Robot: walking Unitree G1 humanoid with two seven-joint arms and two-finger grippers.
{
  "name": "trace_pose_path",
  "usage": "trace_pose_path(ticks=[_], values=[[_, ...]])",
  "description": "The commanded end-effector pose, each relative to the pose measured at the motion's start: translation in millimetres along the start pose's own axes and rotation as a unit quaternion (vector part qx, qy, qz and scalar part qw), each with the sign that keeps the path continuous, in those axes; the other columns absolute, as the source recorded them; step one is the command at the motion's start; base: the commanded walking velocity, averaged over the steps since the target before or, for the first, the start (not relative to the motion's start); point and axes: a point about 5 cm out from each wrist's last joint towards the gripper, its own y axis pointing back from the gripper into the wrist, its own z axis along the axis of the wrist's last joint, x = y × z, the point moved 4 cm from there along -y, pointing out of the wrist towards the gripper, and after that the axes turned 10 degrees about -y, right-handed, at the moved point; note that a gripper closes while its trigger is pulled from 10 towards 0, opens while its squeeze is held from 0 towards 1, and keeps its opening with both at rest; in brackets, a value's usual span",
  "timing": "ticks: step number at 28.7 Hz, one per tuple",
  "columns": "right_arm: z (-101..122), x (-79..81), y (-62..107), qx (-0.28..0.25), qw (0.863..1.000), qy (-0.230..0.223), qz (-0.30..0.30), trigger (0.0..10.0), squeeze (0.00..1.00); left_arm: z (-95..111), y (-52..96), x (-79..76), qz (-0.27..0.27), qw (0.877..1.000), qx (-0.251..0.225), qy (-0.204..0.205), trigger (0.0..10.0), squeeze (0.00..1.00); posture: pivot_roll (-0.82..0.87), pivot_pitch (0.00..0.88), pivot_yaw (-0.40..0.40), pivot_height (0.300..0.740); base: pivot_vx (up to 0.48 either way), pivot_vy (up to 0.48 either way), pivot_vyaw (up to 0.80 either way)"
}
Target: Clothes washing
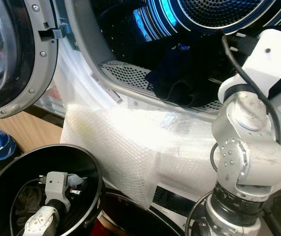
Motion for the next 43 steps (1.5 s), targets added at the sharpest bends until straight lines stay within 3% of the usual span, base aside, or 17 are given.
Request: trace_pose_path(ticks=[1, 5, 8, 13, 15, 20, 22, 23, 24, 25, 28, 31, 34, 35, 36, 40, 43], values=[[8.1, -44.2, 2.1, -0.024, 0.994, 0.012, -0.106, 10.0, 0.0, -12.4, 4.8, -3.6, -0.009, 1.0, 0.025, -0.006, 10.0, 0.0, -0.16, 0.077, -0.041, 0.74, 0.0, 0.0, 0.0], [17.3, -59.2, 10.6, -0.057, 0.987, 0.044, -0.143, 10.0, 0.0, -12.1, 4.3, -3.4, -0.012, 1.0, 0.025, -0.007, 10.0, 0.0, -0.17, 0.077, -0.037, 0.74, 0.0, 0.0, 0.0], [20.9, -61.7, 14.5, -0.068, 0.985, 0.045, -0.15, 10.0, 0.0, -11.6, 3.9, -2.9, -0.012, 1.0, 0.025, -0.008, 10.0, 0.0, -0.17, 0.077, -0.035, 0.74, 0.0, 0.0, 0.0], [15.8, -29.7, 24.7, -0.075, 0.994, 0.022, -0.082, 10.0, 0.0, -11.6, 3.6, -4.5, -0.016, 1.0, 0.025, -0.01, 10.0, 0.0, -0.17, 0.076, -0.033, 0.74, 0.0, 0.0, 0.0], [15.5, -27.8, 26.4, -0.074, 0.994, 0.022, -0.079, 10.0, 0.0, -11.5, 3.5, -5.1, -0.016, 1.0, 0.025, -0.009, 10.0, 0.0, -0.17, 0.078, -0.034, 0.74, 0.0, 0.0, 0.0], [15.4, -61.9, 28.4, -0.07, 0.984, 0.023, -0.162, 10.0, 0.0, -12.2, 4.0, -4.6, -0.016, 1.0, 0.026, -0.009, 10.0, 0.0, -0.17, 0.079, -0.034, 0.74, 0.0, 0.0, 0.0], [17.6, -68.6, 28.8, -0.074, 0.981, 0.026, -0.177, 10.0, 0.0, -12.4, 4.1, -4.5, -0.015, 1.0, 0.026, -0.008, 10.0, 0.0, -0.17, 0.078, -0.035, 0.74, 0.0, 0.0, 0.0], [19.7, -85.2, 28.8, -0.075, 0.974, 0.033, -0.213, 10.0, 0.0, -12.4, 4.2, -4.8, -0.016, 1.0, 0.026, -0.008, 10.0, 0.0, -0.18, 0.078, -0.034, 0.74, 0.0, 0.0, 0.0], [19.7, -85.2, 28.8, -0.075, 0.974, 0.033, -0.213, 10.0, 0.0, -12.4, 4.2, -4.8, -0.016, 1.0, 0.026, -0.008, 10.0, 0.0, -0.18, 0.078, -0.034, 0.74, 0.0, 0.0, 0.0], [23.9, -97.7, 27.7, -0.082, 0.969, 0.033, -0.23, 10.0, 0.0, -12.3, 4.0, -5.2, -0.016, 0.999, 0.026, -0.008, 10.0, 0.0, -0.18, 0.078, -0.035, 0.74, 0.0, 0.0, 0.0], [44.9, -109.4, 28.5, -0.121, 0.966, 0.015, -0.229, 10.0, 0.0, -11.8, 4.1, -4.9, -0.016, 1.0, 0.025, -0.008, 10.0, 0.0, -0.17, 0.08, -0.034, 0.74, 0.0, 0.0, 0.0], [67.1, -97.3, 29.3, -0.164, 0.97, 0.023, -0.179, 10.0, 0.0, -12.4, 4.6, -4.4, -0.017, 0.999, 0.026, -0.008, 10.0, 0.0, -0.18, 0.085, -0.029, 0.74, 0.0, 0.0, 0.0], [75.6, -91.9, 27.9, -0.176, 0.973, 0.005, -0.148, 10.0, 0.0, -12.1, 4.2, -4.8, -0.019, 0.999, 0.026, -0.009, 10.0, 0.0, -0.18, 0.086, -0.027, 0.74, 0.0, 0.0, 0.0], [74.4, -90.2, 25.6, -0.167, 0.977, -0.013, -0.132, 10.0, 0.0, -12.1, 4.1, -5.0, -0.019, 0.999, 0.026, -0.009, 10.0, 0.0, -0.18, 0.086, -0.027, 0.74, 0.0, 0.0, 0.0], [65.8, -78.9, 18.4, -0.13, 0.987, -0.071, -0.064, 10.0, 0.0, -12.1, 3.8, -5.3, -0.02, 0.999, 0.026, -0.009, 10.0, 0.0, -0.18, 0.086, -0.027, 0.74, 0.0, 0.0, 0.0], [58.8, -66.3, 16.1, -0.104, 0.991, -0.088, -0.007, 10.0, 0.0, -12.2, 3.8, -5.3, -0.021, 0.999, 0.027, -0.009, 10.0, 0.0, -0.18, 0.086, -0.027, 0.74, 0.0, 0.0, 0.0], [48.4, -36.7, 19.1, -0.065, 0.988, -0.105, 0.096, 10.0, 0.0, -12.0, 3.7, -5.4, -0.022, 0.999, 0.027, -0.009, 10.0, 0.0, -0.19, 0.088, -0.026, 0.74, 0.0, 0.0, 0.0]])
